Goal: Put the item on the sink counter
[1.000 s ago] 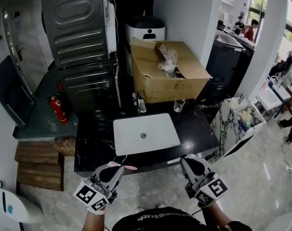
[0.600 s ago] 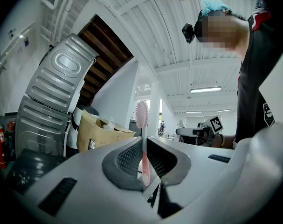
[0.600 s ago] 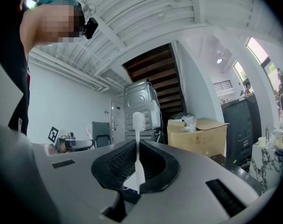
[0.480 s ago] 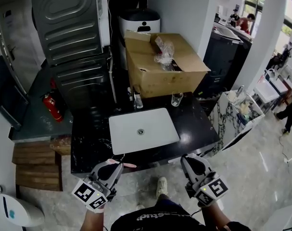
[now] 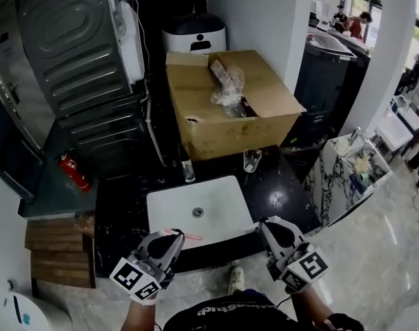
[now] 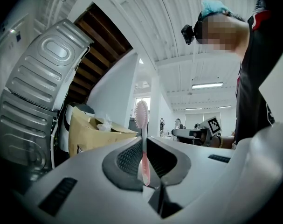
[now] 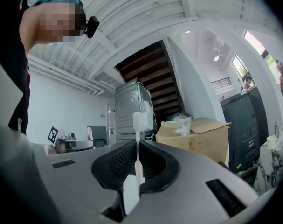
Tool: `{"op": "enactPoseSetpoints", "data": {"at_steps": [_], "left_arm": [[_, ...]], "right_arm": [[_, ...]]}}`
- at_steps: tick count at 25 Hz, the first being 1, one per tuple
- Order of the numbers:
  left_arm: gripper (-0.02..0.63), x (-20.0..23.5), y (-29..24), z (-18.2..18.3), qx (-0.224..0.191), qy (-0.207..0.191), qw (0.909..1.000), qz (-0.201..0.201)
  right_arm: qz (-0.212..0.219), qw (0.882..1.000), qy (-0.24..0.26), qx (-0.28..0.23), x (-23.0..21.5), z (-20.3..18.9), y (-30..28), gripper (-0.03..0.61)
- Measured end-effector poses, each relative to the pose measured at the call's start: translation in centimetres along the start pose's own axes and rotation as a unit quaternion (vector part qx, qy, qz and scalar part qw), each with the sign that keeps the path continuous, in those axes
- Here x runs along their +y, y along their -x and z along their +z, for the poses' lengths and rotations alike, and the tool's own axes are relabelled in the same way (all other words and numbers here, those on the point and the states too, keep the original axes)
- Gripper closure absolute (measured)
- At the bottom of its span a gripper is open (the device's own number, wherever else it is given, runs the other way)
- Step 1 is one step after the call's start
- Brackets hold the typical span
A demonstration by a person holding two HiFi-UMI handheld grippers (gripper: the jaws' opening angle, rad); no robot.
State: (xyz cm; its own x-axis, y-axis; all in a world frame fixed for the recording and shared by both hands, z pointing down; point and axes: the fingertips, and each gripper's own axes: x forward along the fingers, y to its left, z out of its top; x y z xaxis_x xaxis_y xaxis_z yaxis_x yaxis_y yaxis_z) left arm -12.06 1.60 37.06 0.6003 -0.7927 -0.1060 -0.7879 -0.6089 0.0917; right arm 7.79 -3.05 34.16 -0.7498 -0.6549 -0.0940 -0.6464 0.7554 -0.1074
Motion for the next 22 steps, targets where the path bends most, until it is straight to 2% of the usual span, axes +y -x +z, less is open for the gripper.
{"op": "enactPoseSetpoints", "data": {"at_steps": [5,10,13,16,22], "left_arm": [[0.575,1.8,-8.4,0.6,-0.002,-0.015,0.9999,-0.006],[0.575,2.6,-14.1,0.6,0.000,-0.022,0.9997,-0.008],[0.575,3.4,-15.7,0.4,-0.003,-0.006,1.0000,-0.002],[0.575,4.3,-16.2,0.1,-0.001,0.004,1.0000,-0.007],[0.575,7.5,-15.8,0.3,-0.004,0.007,0.9999,-0.011]], "right_arm": [[0.010,1.000,0.001,-0.005,-7.3,1.5,-3.0,0.528],[0.008,1.000,-0.002,-0.002,-12.6,1.6,-4.3,0.528],[-0.001,1.000,-0.016,0.005,-15.0,1.1,-5.3,0.528],[-0.001,1.000,-0.024,-0.002,-15.4,1.4,-6.8,0.528],[-0.034,0.999,0.037,0.010,-16.9,0.5,-9.5,0.529]]}}
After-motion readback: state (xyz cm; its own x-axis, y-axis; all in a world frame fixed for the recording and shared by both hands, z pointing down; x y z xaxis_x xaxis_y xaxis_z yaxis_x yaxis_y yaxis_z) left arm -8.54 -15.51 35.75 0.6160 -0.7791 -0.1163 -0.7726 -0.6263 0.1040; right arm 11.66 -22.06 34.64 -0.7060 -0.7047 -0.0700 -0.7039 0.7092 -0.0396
